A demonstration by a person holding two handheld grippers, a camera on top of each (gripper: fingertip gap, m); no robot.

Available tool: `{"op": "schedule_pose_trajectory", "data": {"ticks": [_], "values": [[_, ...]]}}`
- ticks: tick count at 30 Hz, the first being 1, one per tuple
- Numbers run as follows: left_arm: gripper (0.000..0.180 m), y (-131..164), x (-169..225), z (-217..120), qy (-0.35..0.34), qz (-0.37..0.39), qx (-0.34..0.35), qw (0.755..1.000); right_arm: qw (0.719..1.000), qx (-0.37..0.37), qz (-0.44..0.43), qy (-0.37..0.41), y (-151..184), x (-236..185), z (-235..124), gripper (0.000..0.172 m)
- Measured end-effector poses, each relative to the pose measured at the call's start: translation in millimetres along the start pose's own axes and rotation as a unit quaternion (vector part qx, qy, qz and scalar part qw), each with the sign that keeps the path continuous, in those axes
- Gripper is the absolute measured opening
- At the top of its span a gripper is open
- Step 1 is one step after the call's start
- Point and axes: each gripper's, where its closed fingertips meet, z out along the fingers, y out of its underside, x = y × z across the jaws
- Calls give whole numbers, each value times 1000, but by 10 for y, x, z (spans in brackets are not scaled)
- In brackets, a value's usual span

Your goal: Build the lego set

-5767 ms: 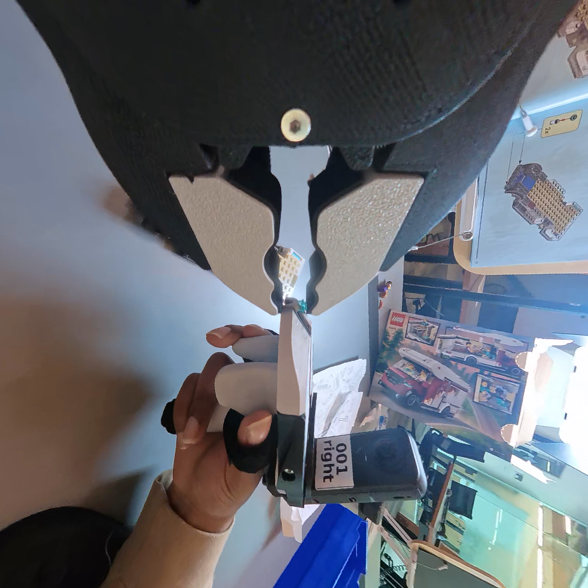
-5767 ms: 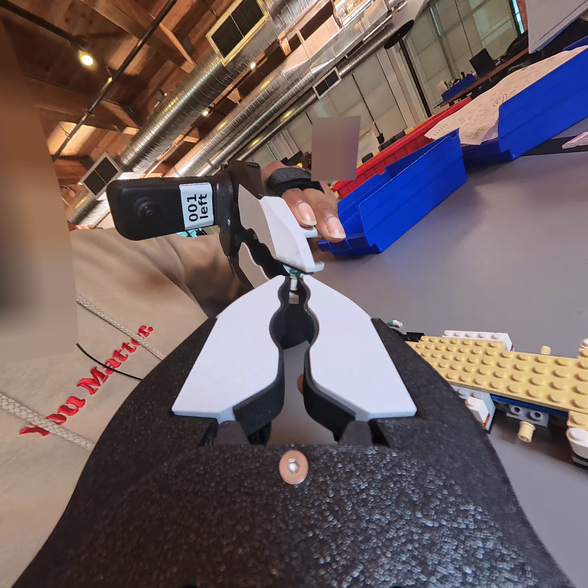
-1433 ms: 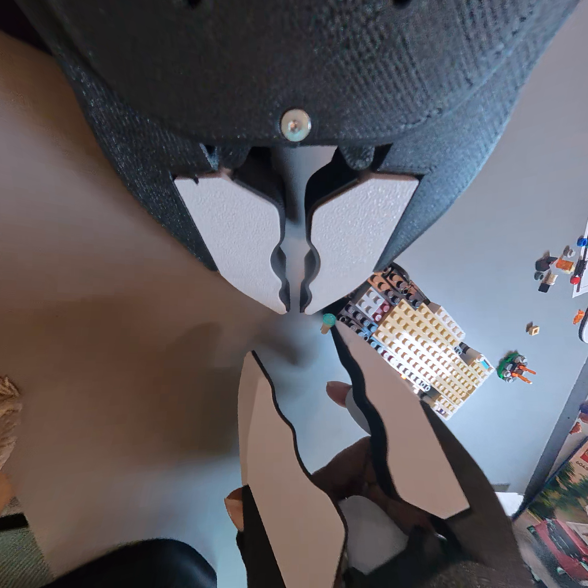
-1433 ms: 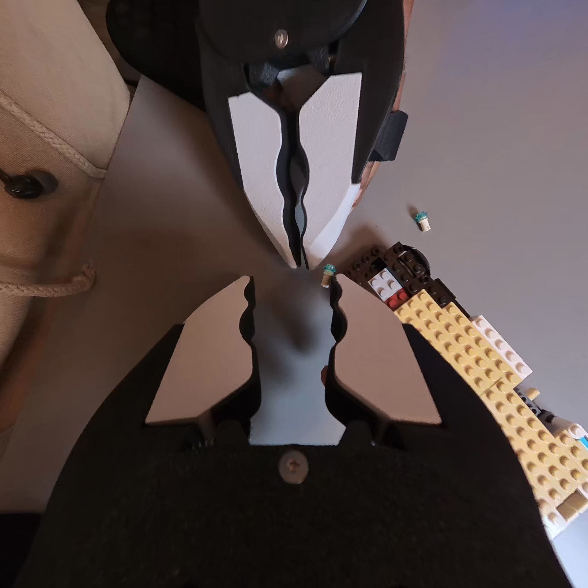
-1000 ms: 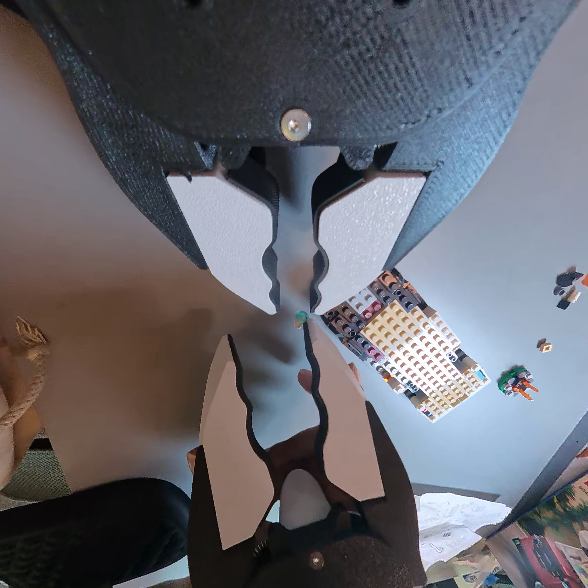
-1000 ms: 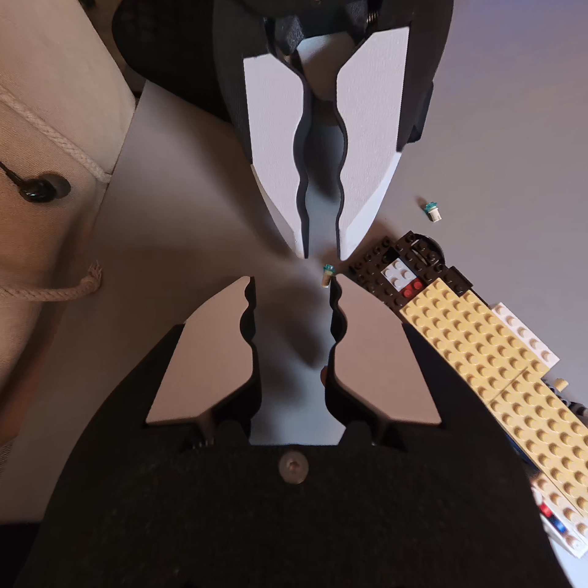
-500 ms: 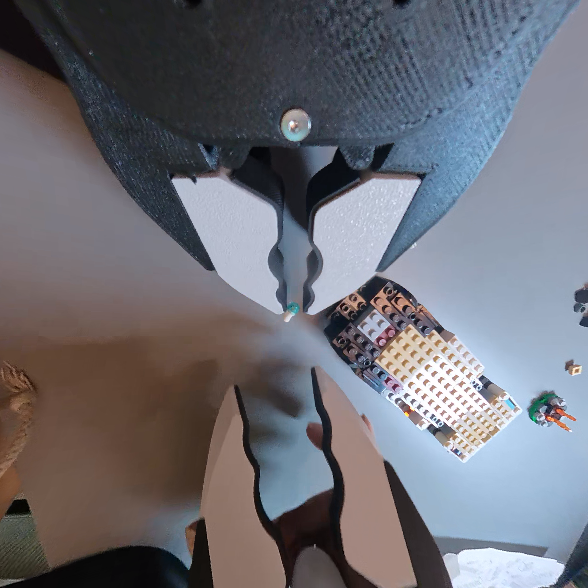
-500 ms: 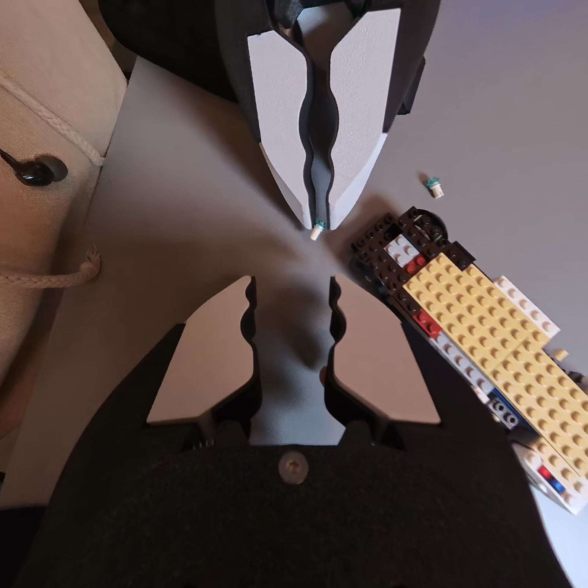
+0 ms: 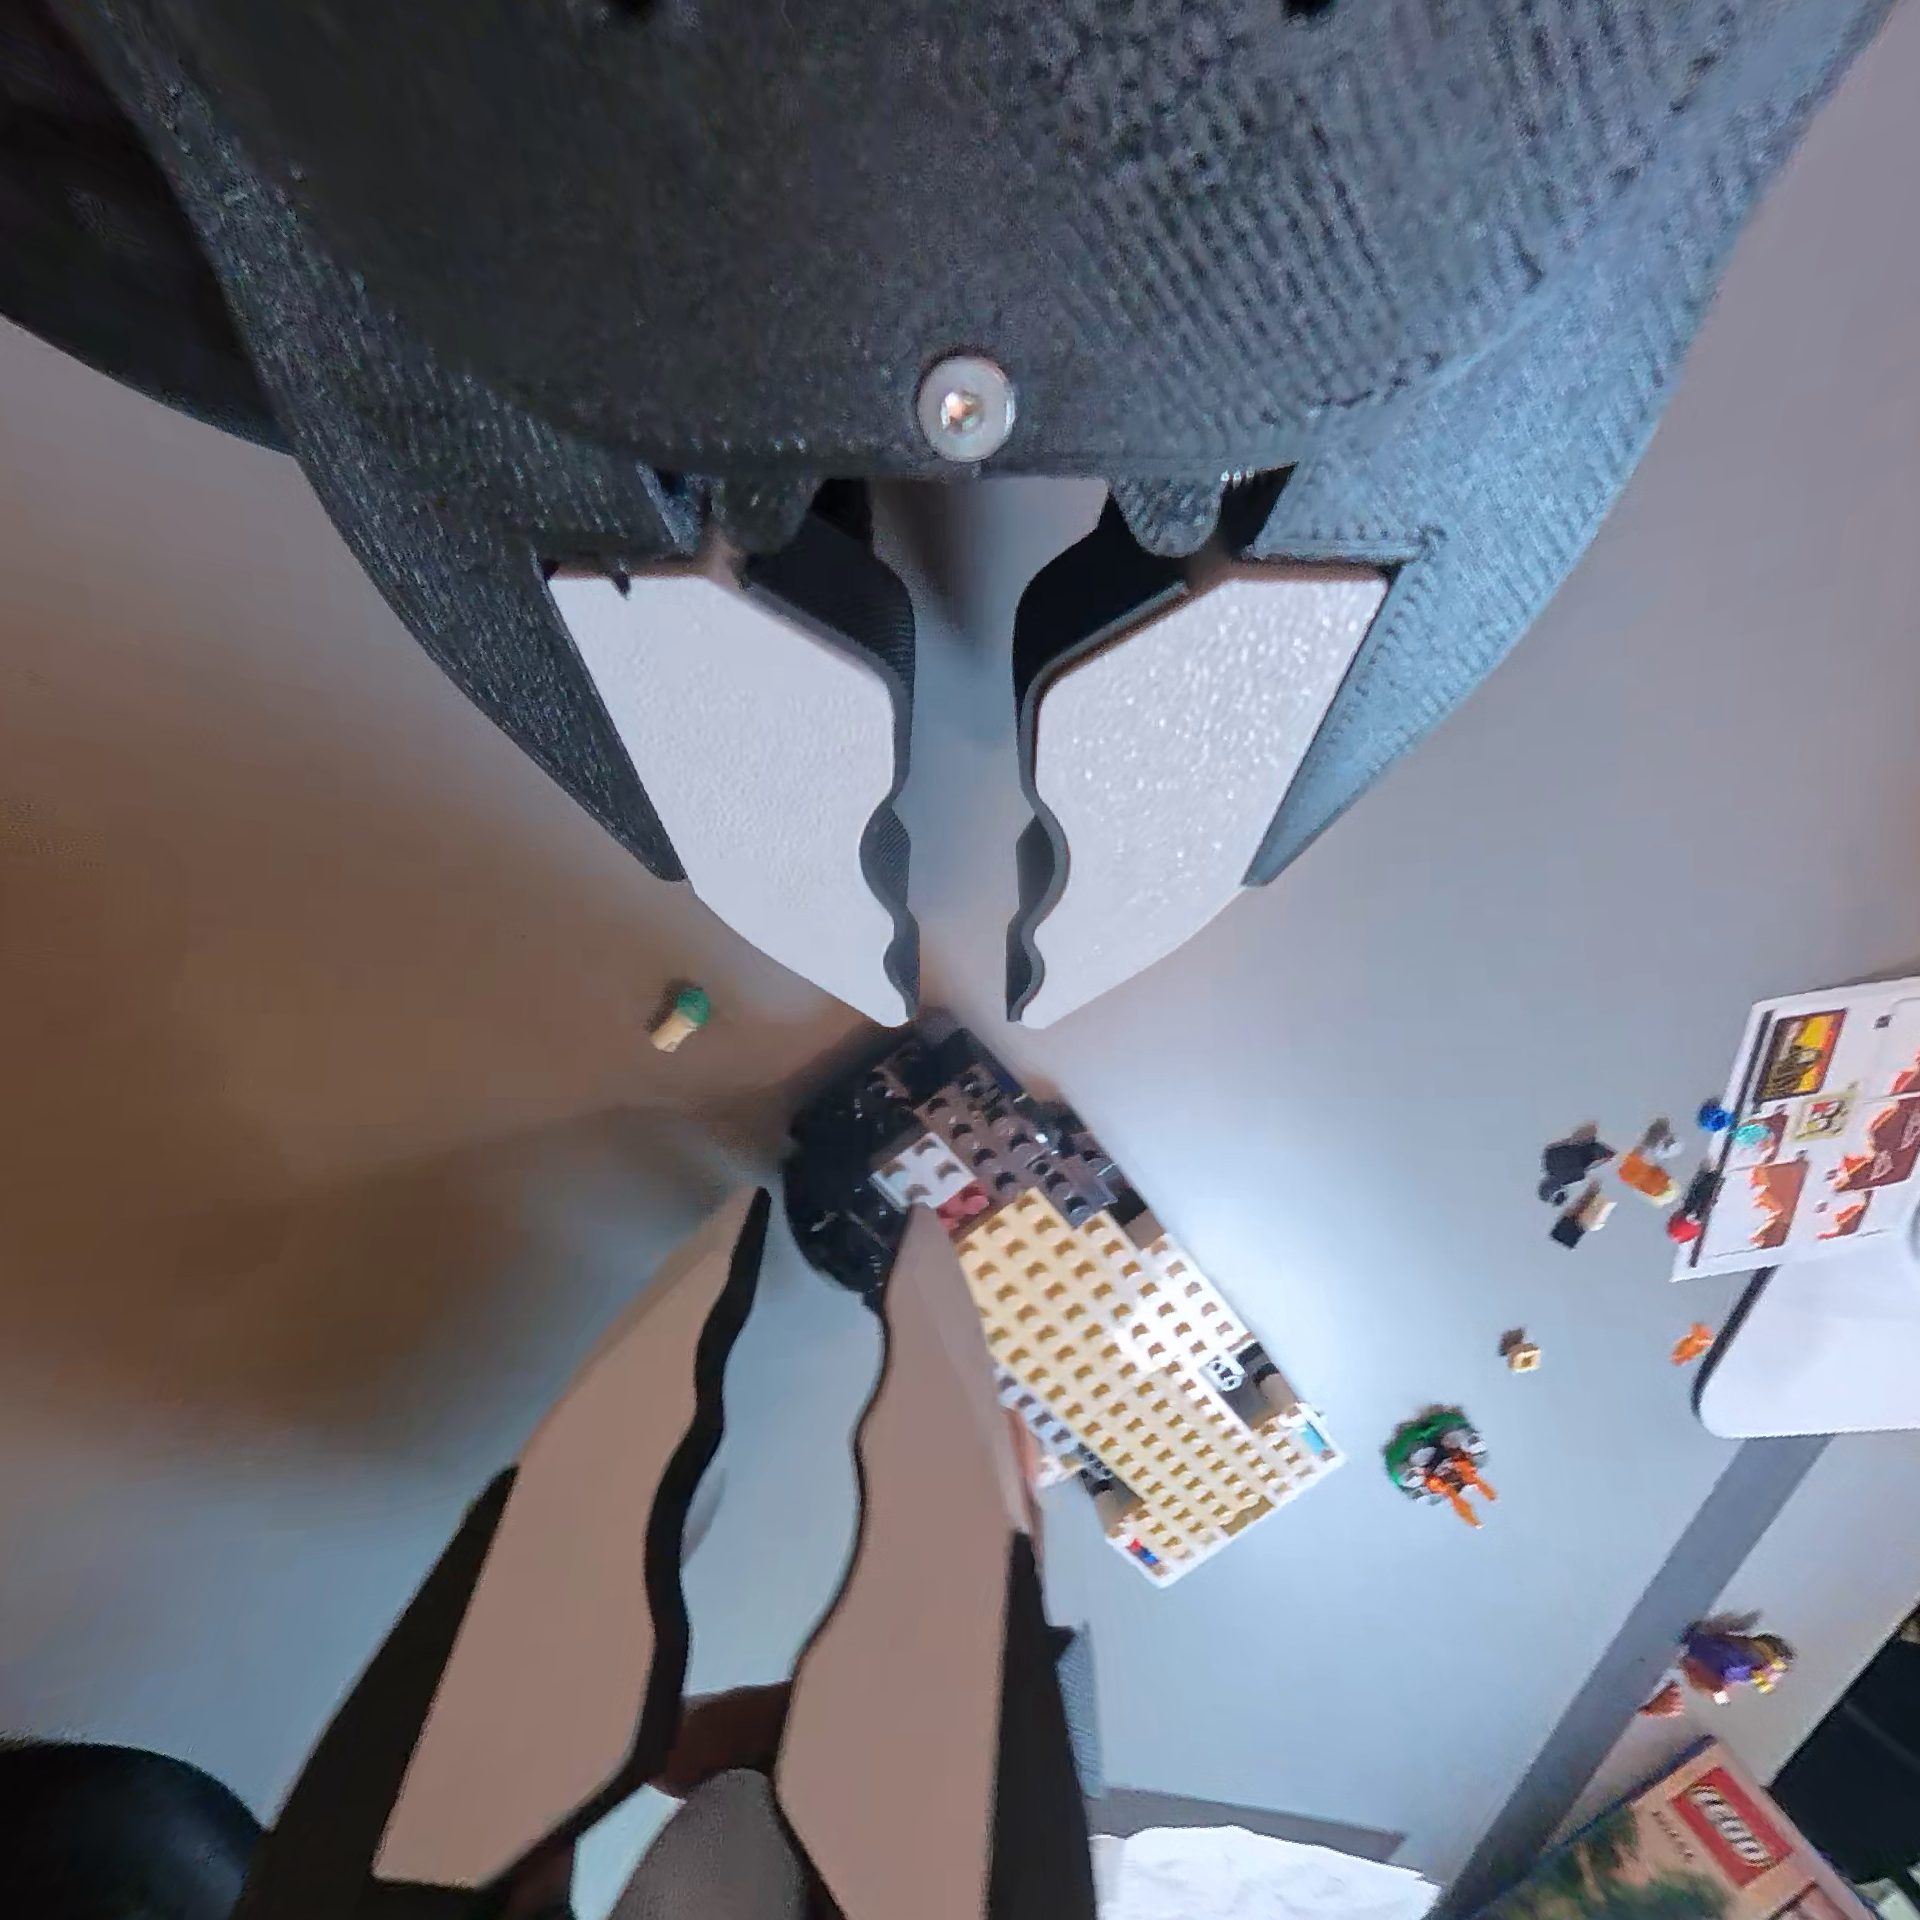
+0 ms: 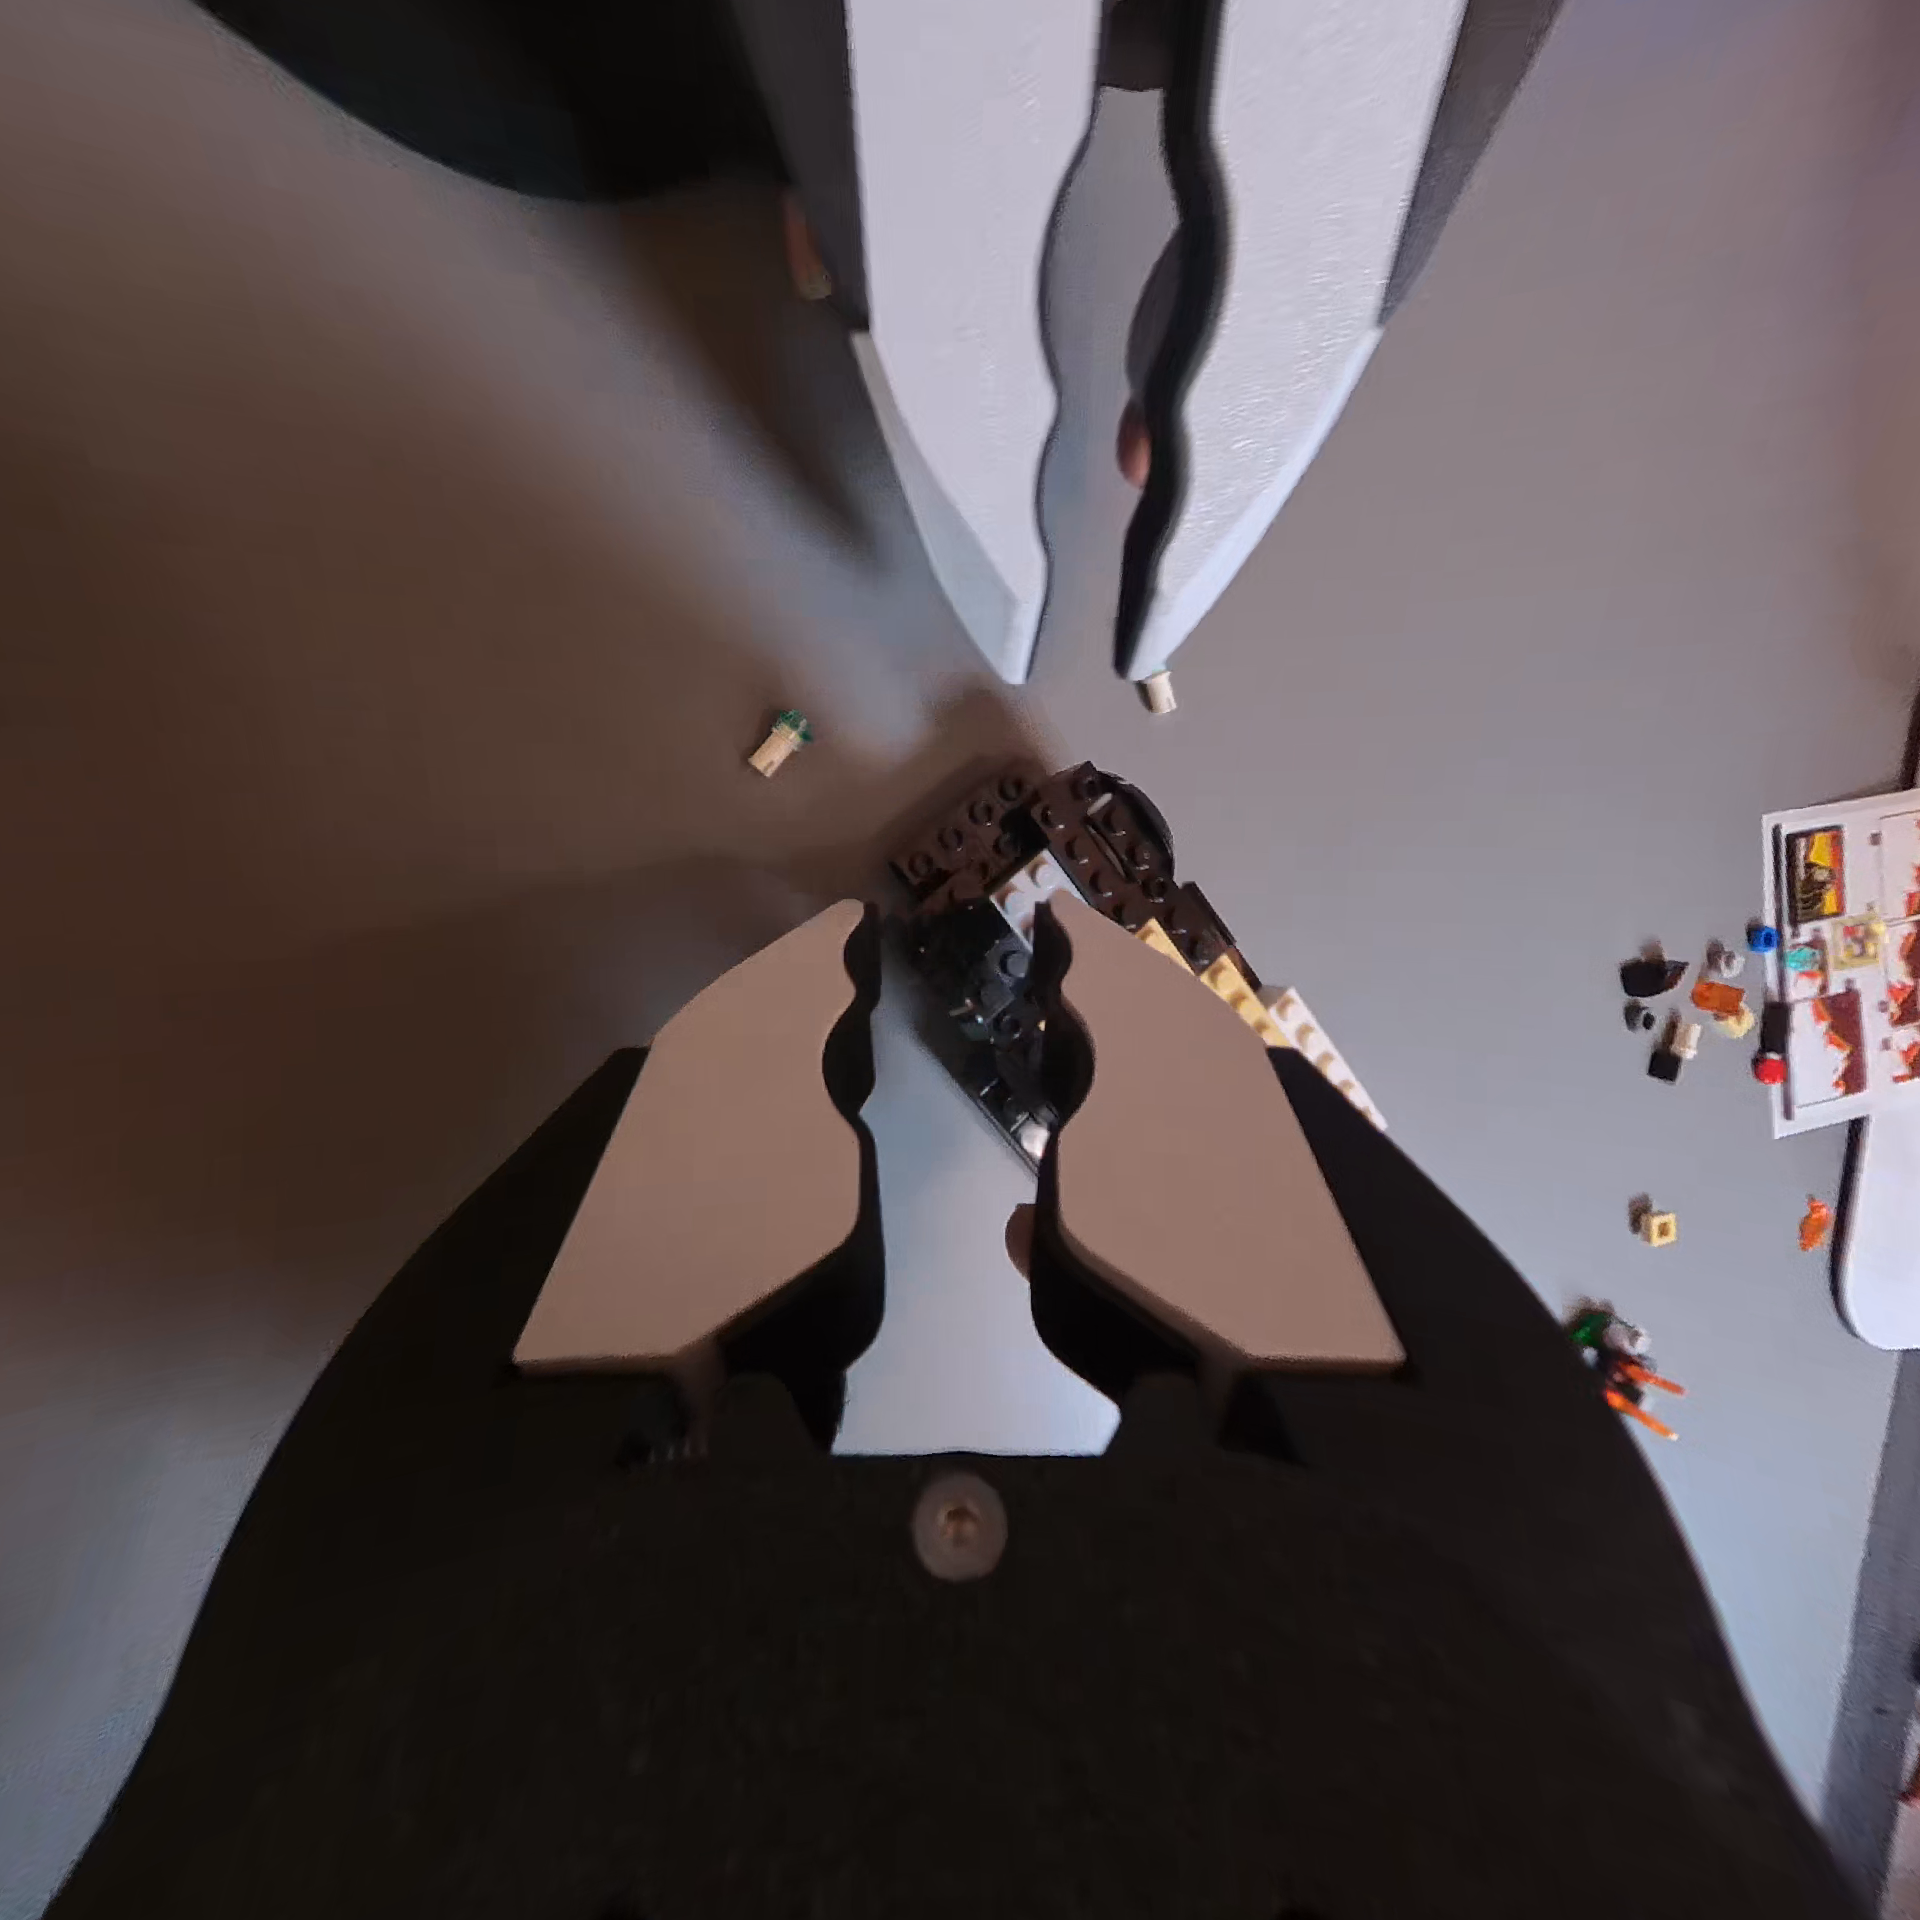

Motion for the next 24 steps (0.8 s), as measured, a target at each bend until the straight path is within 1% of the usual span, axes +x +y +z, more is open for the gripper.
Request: {"op": "schedule_pose_trajectory", "data": {"ticks": [2,5,8,12,17,21,24], "values": [[15,15,-64,-13,-14,-2,0,1000,1000,-10,-12,3,11,-19,19,21],[15,65,-134,-14,-34,4,-12,999,1000,-22,-13,-1,103,-69,-47,20],[17,112,-195,-16,-48,-1,-24,999,999,-33,2,0,269,-106,-168,19],[21,195,-241,-6,-46,-34,-43,997,999,-17,43,5,387,-139,-278,19],[20,257,-263,19,-38,-58,-56,996,998,-7,57,16,426,-134,-325,19],[17,277,-284,49,-34,-61,-72,995,997,2,71,22,422,-88,-384,21],[16,279,-266,75,-23,-55,-92,994,996,4,87,27,408,-66,-400,27]]}}
